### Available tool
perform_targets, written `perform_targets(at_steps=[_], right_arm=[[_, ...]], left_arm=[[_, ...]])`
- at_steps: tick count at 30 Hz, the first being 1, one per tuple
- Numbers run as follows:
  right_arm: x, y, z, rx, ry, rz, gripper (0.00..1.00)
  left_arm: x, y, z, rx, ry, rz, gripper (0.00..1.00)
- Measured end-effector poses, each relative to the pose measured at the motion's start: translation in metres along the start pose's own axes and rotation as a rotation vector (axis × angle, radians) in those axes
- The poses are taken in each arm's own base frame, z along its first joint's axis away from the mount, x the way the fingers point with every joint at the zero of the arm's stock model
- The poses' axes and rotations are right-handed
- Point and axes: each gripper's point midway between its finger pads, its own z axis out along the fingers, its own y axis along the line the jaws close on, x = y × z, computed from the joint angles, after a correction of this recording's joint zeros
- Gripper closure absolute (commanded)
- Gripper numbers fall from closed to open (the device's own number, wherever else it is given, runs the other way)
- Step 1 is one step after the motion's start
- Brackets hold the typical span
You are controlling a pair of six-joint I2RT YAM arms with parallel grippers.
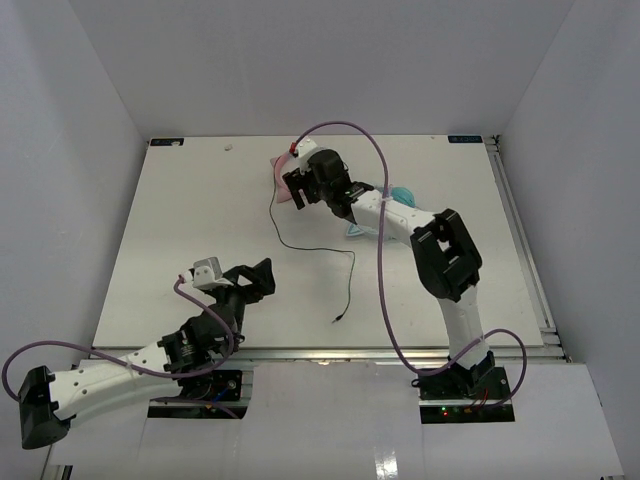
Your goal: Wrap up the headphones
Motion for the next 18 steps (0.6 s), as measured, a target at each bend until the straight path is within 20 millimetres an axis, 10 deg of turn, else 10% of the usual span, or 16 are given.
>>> perform_targets(at_steps=[18], right_arm=[[0.03,0.015,0.077,-0.217,0.004,-0.143,0.26]], left_arm=[[0.01,0.004,-0.001,0.0,0.016,-0.005,0.03]])
